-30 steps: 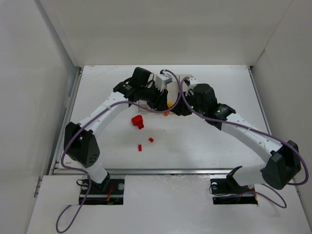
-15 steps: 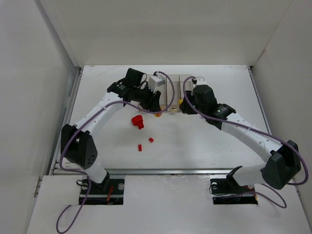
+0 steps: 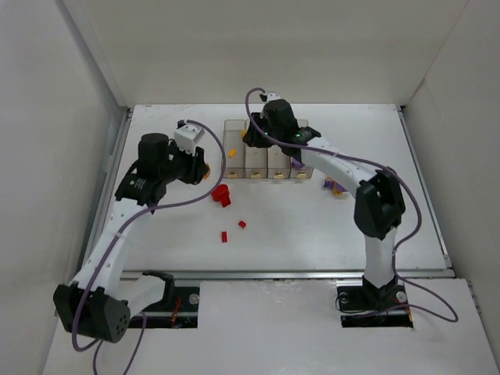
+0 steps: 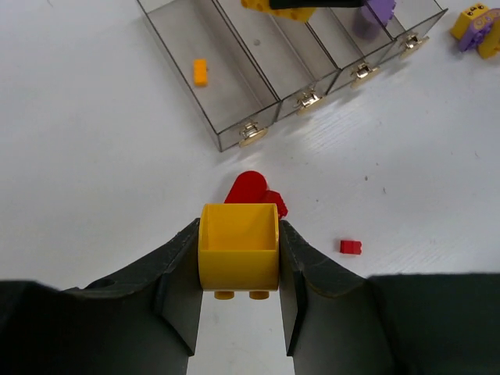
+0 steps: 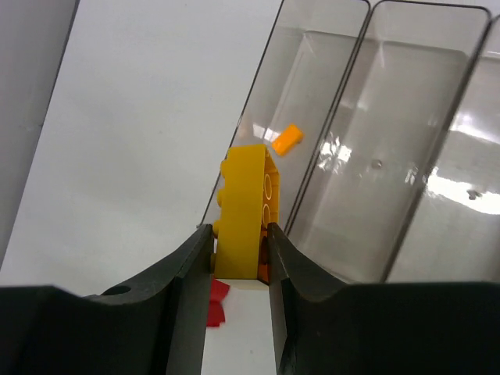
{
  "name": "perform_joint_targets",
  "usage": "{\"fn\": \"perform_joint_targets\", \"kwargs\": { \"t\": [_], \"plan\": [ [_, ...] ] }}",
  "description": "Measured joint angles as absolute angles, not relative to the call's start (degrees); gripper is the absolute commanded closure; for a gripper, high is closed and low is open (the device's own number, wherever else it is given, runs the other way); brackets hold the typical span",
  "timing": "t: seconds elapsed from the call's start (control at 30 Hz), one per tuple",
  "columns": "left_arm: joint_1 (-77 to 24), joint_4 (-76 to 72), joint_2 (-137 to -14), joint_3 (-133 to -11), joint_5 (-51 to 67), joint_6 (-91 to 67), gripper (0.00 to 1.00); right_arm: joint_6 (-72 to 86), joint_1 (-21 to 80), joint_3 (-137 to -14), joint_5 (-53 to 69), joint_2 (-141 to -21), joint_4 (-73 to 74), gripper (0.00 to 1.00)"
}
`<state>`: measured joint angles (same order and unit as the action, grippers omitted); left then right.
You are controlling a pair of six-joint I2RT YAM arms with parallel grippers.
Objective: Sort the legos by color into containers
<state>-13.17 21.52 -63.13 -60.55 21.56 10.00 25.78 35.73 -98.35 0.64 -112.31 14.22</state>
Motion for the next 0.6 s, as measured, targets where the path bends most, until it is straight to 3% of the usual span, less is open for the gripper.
{"fn": "perform_joint_targets", "kwargs": {
  "t": [0.17, 0.23, 0.3, 0.33, 0.4, 0.57, 0.6],
  "plan": [
    [-12.69, 19.05, -55.79, -56.01, 18.52, 10.09, 1.00, 27.07, 36.23, -108.92, 1.61, -123.83, 14.52, 0.98],
    [-12.56, 18.79, -54.70, -54.59, 17.76, 10.09, 1.00, 27.27, 36.75, -111.92, 1.54, -127.26, 14.59, 0.91],
    [-12.36, 18.70, -54.28, -53.52, 17.28, 10.17, 1.00, 27.31, 37.41, -114.28, 1.45, -129.88, 14.57, 0.61],
    [-12.34, 18.65, -54.22, -53.06, 17.06, 10.24, 1.00, 27.49, 37.78, -114.93, 1.41, -130.80, 14.59, 0.53],
    [-12.25, 18.59, -54.15, -52.56, 16.73, 10.31, 1.00, 27.94, 38.41, -115.98, 1.04, -132.07, 15.05, 0.46],
    [-12.25, 18.09, -54.15, -52.36, 16.43, 10.44, 1.00, 28.16, 39.20, -116.53, -0.64, -132.57, 15.94, 0.48],
    [-12.25, 17.76, -54.15, -52.36, 16.43, 10.46, 1.00, 28.16, 39.20, -116.53, -1.13, -132.57, 15.97, 0.41]
  ]
}}
